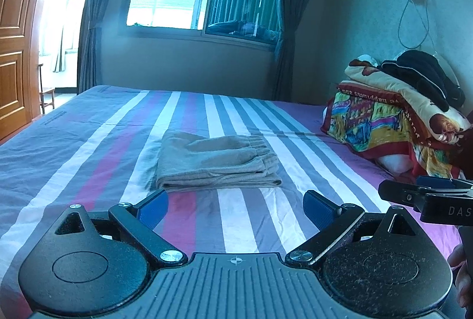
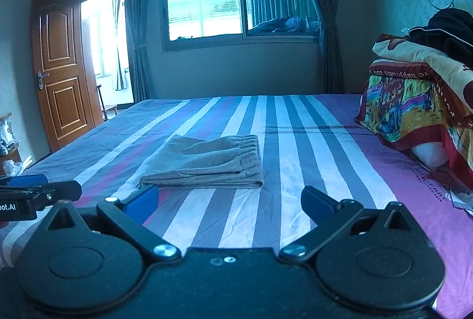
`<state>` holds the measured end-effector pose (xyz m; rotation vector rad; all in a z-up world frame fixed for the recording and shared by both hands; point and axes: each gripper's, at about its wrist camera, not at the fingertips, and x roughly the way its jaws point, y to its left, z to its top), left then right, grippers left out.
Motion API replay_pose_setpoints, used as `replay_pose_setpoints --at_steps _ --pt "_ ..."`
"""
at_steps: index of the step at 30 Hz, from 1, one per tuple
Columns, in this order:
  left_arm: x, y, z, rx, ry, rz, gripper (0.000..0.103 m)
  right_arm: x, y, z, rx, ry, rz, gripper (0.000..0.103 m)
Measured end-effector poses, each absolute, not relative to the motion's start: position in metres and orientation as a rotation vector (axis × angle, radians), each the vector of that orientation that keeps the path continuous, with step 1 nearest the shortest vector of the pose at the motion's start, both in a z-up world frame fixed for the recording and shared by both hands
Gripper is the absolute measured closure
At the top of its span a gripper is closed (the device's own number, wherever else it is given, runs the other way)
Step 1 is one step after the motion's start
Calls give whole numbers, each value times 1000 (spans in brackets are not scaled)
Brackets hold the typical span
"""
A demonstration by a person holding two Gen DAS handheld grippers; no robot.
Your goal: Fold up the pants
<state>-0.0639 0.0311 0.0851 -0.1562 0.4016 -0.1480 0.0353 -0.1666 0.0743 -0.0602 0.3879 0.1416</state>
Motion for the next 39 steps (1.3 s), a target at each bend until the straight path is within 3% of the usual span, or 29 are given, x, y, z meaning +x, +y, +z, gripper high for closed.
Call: replay_pose_setpoints --at_steps 39 --pt "-67 29 87 -135 401 -149 6 38 -167 70 -59 402 143 1"
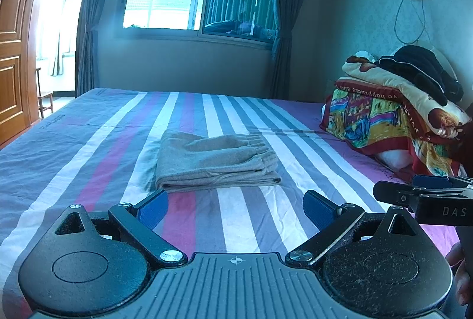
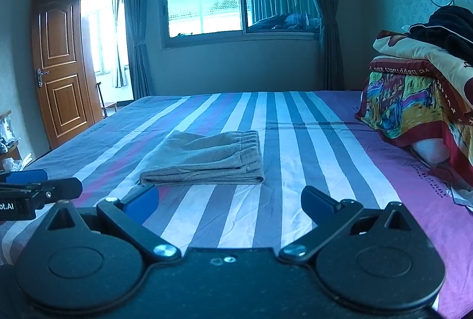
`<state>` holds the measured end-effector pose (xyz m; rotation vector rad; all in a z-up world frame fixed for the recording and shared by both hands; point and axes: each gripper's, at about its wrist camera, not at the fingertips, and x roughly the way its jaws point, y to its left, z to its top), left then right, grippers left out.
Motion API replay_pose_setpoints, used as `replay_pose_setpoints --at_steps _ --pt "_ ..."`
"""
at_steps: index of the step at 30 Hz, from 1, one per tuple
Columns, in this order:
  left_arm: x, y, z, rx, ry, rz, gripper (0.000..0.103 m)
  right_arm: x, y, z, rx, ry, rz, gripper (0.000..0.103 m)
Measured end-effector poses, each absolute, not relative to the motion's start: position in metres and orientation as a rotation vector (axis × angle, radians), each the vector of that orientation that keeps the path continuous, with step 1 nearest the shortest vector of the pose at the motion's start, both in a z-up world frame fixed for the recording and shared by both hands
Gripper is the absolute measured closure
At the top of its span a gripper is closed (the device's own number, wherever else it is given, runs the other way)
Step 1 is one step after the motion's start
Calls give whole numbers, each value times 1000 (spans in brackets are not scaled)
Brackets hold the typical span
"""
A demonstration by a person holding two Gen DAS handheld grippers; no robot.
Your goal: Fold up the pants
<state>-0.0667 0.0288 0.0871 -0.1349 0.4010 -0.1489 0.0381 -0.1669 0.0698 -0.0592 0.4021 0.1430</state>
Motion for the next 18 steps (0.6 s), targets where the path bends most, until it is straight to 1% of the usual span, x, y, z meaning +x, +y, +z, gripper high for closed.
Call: replay_pose_setpoints --at_steps 18 --pt "-67 29 85 -135 402 -151 6 40 -168 67 -58 410 147 1"
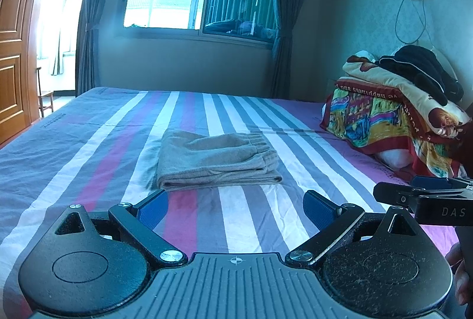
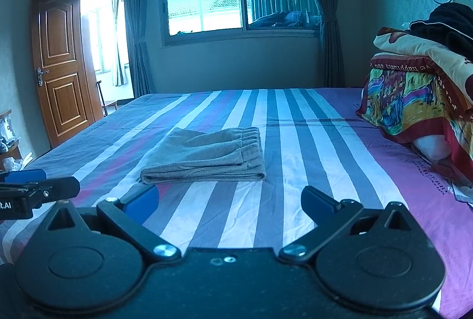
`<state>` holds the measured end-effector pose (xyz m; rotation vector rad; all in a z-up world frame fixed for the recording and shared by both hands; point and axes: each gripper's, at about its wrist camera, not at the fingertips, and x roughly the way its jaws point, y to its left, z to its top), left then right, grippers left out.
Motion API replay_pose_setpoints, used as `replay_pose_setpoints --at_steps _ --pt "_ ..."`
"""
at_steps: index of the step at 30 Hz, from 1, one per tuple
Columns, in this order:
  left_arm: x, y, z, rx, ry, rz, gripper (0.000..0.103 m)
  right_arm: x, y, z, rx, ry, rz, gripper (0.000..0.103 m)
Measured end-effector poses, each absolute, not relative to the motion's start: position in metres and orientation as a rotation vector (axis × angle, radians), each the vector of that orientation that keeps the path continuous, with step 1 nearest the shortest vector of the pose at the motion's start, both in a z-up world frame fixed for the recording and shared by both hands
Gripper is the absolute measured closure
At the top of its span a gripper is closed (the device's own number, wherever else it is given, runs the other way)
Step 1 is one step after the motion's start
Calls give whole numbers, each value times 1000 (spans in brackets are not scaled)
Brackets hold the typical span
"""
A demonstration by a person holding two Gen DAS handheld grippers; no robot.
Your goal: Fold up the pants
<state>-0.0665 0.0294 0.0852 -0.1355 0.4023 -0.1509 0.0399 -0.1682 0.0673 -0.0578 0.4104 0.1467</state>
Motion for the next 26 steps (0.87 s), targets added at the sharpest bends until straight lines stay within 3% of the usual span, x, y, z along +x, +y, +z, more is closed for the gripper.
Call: replay_pose_setpoints --at_steps 26 --pt "-72 23 82 -106 390 -177 6 39 -168 65 -64 413 138 1"
